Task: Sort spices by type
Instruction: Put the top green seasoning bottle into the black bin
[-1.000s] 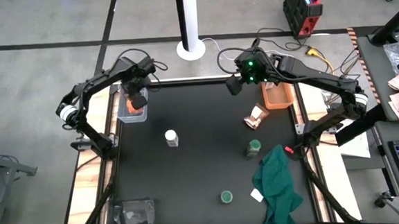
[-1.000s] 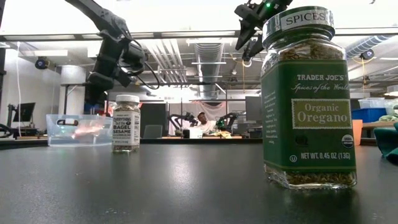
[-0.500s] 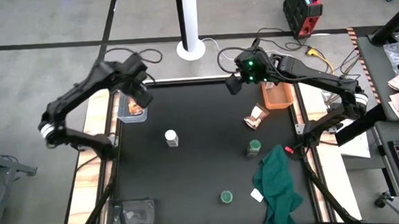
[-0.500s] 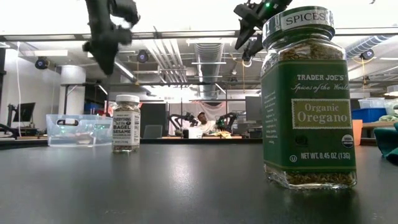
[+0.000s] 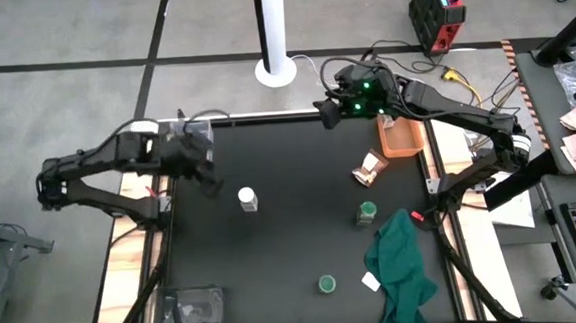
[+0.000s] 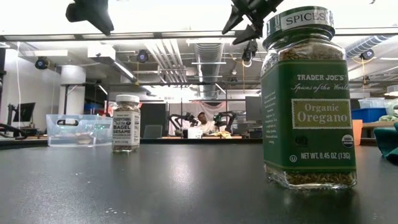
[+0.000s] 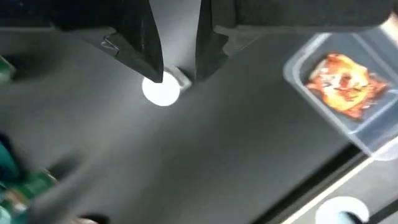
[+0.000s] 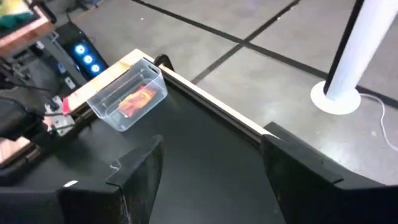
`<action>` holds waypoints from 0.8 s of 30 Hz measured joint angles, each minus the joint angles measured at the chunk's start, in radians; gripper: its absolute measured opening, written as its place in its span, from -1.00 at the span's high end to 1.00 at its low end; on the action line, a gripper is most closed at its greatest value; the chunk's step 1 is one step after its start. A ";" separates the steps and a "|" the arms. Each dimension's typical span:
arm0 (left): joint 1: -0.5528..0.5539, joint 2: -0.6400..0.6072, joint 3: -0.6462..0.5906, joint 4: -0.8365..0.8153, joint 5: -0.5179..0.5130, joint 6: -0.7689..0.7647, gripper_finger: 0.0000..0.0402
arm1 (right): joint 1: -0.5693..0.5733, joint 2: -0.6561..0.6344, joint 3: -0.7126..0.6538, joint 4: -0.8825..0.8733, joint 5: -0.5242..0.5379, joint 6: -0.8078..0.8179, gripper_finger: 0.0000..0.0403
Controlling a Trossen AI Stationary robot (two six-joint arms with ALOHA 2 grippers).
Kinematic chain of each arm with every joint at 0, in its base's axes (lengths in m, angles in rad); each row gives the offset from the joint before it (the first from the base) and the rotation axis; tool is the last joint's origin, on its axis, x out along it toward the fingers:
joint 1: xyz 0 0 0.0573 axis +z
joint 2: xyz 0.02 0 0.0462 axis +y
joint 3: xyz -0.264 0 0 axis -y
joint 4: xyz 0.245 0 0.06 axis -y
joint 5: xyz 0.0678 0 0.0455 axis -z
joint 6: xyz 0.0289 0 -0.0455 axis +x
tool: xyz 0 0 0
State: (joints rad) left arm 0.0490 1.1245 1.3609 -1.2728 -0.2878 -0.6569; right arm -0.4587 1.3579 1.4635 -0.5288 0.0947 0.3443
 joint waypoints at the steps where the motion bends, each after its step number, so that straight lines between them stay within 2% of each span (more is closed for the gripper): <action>1: -0.029 0.003 0.000 0.000 -0.004 -0.013 0.61 | 0.000 0.000 0.000 0.000 -0.002 0.006 -0.26; 7: -0.118 0.046 0.000 0.000 -0.018 -0.037 0.61 | 0.003 0.000 0.000 -0.008 -0.027 0.031 -0.21; 14: -0.121 0.114 0.000 0.002 -0.018 -0.062 0.61 | 0.003 0.000 0.000 -0.025 -0.028 0.036 -0.18; 24: -0.121 0.193 0.000 0.017 -0.003 -0.034 0.55 | 0.003 0.000 0.000 -0.070 -0.028 0.040 -0.26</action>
State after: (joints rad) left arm -0.0723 1.3179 1.3609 -1.2555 -0.2911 -0.6905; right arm -0.4561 1.3579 1.4635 -0.5993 0.0666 0.3840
